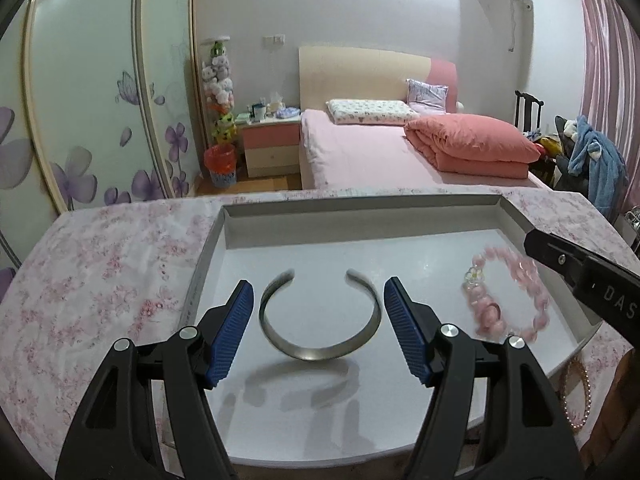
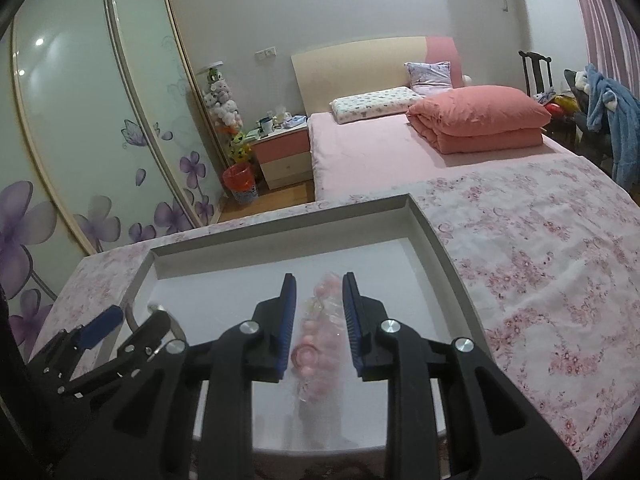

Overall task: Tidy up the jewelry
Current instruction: 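Release the pink bracelet into the grey tray while the left tool releases the cuff there, then grasp the silver ring with the right tool while the left tool grasps the white pearl bracelet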

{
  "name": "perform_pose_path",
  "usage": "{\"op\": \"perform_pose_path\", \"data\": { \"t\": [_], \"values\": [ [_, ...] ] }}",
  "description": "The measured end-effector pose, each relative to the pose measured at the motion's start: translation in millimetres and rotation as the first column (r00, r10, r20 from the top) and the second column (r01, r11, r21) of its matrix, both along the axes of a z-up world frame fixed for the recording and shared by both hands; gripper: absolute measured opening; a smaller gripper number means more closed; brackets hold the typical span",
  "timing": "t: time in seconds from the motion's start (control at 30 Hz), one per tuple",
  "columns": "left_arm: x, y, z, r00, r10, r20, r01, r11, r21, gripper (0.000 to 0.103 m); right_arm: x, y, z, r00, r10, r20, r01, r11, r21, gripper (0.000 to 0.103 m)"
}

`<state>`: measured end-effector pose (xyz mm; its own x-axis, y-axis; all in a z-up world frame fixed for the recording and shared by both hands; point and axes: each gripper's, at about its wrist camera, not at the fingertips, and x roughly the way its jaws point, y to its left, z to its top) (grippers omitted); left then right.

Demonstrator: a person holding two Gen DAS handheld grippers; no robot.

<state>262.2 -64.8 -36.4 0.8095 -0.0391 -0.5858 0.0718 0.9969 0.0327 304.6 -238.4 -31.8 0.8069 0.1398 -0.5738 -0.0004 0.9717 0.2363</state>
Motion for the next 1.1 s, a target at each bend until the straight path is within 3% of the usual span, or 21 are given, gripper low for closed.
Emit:
{"op": "perform_pose_path", "data": {
  "t": [0.3, 0.57, 0.93, 1.1],
  "values": [
    [-6.6, 18.5, 8.6, 0.999, 0.047, 0.003, -0.047, 0.998, -0.03, 0.068, -19.3, -12.2, 7.5, 1.0, -0.027, 0.015, 0.027, 1.0, 0.005, 0.027],
    [-50.1, 44.6, 21.5, 0.997, 0.073, 0.017, -0.072, 0.996, -0.053, 0.068, -69.5, -7.2, 13.4, 1.0, 0.012, 0.009, -0.012, 1.0, -0.003, 0.027],
    [-117.6, 84.0, 7.5, 0.993, 0.108, -0.04, -0.111, 0.991, -0.079, 0.07, -159.8, 23.5, -14.7, 0.982, 0.144, -0.125, -0.15, 0.988, -0.042, 0.028],
    [-130.8, 93.5, 1.7, 0.991, 0.117, -0.06, -0.121, 0.989, -0.084, 0.071, -187.8, 36.5, -32.1, 0.961, 0.199, -0.194, -0.208, 0.978, -0.025, 0.035]
  ]
}}
